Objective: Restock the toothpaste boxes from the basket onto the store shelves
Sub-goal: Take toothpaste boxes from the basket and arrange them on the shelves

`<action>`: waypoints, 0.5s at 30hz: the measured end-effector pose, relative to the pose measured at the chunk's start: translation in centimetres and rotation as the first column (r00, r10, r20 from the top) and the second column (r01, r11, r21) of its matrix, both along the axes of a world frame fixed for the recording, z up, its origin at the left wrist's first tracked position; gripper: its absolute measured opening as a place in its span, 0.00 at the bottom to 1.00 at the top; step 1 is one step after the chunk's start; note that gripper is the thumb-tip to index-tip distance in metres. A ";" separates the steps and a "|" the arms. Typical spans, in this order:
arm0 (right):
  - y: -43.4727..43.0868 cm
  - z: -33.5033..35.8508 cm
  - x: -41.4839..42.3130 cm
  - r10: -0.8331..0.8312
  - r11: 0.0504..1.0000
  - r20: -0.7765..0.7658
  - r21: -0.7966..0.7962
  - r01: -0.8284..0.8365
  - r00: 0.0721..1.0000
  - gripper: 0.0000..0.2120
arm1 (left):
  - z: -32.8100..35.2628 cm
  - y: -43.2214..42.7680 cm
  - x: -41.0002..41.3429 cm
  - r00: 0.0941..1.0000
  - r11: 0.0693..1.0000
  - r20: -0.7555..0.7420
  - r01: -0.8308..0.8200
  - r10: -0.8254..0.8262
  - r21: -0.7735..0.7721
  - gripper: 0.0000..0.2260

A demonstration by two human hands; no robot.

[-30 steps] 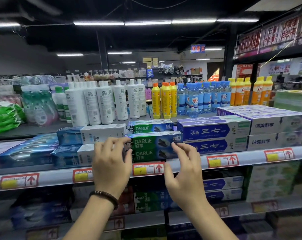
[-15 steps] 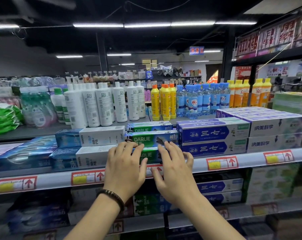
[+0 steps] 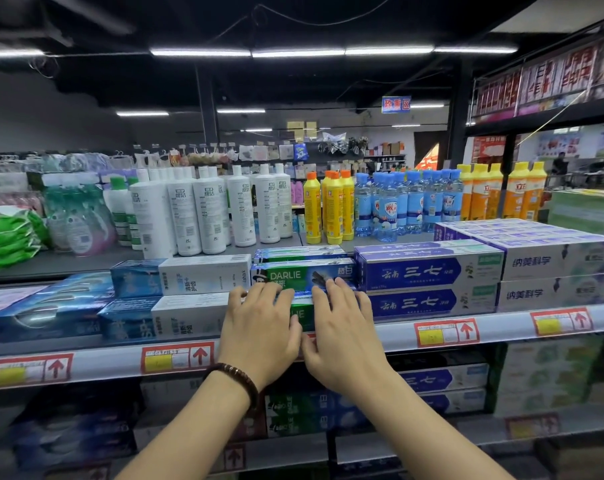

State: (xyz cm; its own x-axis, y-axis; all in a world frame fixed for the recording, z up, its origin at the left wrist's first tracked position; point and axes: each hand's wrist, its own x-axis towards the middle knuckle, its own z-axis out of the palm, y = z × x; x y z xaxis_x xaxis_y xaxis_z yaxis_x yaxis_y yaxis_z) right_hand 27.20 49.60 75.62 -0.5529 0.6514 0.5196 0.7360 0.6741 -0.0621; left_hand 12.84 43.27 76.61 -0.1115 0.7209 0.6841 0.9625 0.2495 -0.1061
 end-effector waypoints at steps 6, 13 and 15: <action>0.3 0.9 -0.8 0.002 1.000 0.055 -0.030 0.000 0.999 0.38 | 0.4 0.6 -0.1 0.999 0.999 0.042 -0.010 0.011 -0.043 0.22; 0.7 1.3 -1.4 -0.004 0.998 0.083 -0.055 0.009 0.997 0.39 | 0.4 1.3 -0.4 0.998 0.998 0.065 -0.014 0.018 -0.062 0.22; 0.8 1.3 -1.5 -0.001 0.998 0.073 -0.066 0.006 0.997 0.39 | 0.5 1.4 -0.5 0.997 0.998 0.070 -0.009 0.014 -0.059 0.22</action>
